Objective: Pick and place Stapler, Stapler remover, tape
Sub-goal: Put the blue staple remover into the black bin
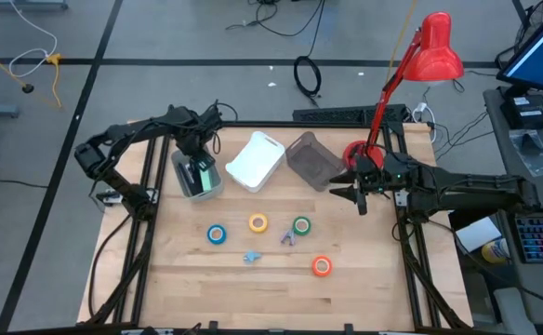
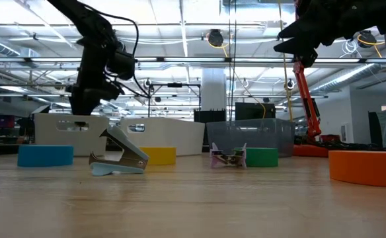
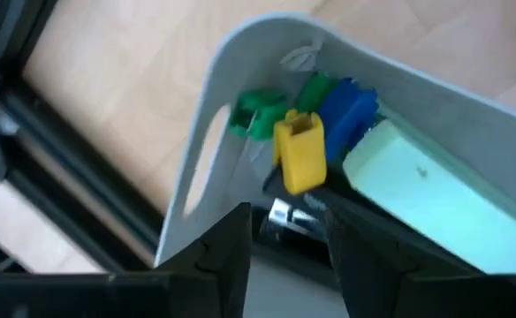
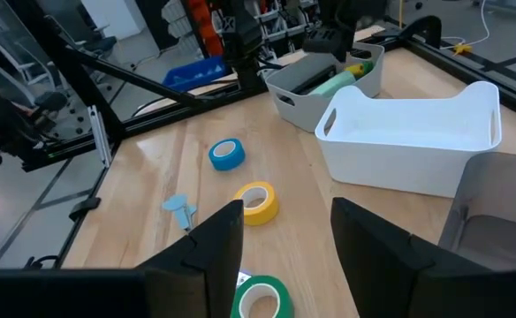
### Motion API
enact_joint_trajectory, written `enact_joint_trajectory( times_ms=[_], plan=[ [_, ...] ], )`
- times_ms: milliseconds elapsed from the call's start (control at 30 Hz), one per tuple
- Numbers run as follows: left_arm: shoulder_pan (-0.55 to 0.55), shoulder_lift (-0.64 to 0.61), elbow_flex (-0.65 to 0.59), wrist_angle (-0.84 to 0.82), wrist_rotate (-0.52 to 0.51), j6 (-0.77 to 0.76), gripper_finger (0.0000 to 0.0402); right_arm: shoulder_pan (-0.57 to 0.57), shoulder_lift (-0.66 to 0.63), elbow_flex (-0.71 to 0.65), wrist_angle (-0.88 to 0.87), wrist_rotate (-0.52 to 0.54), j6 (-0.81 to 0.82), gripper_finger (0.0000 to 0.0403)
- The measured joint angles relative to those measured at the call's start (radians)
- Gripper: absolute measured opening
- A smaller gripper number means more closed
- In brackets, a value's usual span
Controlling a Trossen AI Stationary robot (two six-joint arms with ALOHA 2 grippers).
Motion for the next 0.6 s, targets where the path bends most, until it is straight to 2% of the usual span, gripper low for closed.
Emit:
enact_joint_trajectory(
  times_ms=[200,333,600],
  plan=[
    [-0.006,-0.011,0.111,-0.145,0.057,-0.12,0.0149,0.0,0.0,0.0,0.0,0.0,0.011,0.0165],
    [-0.047,-0.057,0.139,-0.145,0.122,-0.15,0.0149,0.0,0.0,0.0,0.0,0.0,0.011,0.0167],
    [-0.237,-0.183,0.142,-0.109,0.168,-0.318,0.0149,0.0,0.0,0.0,0.0,0.0,0.011,0.0166]
  ],
)
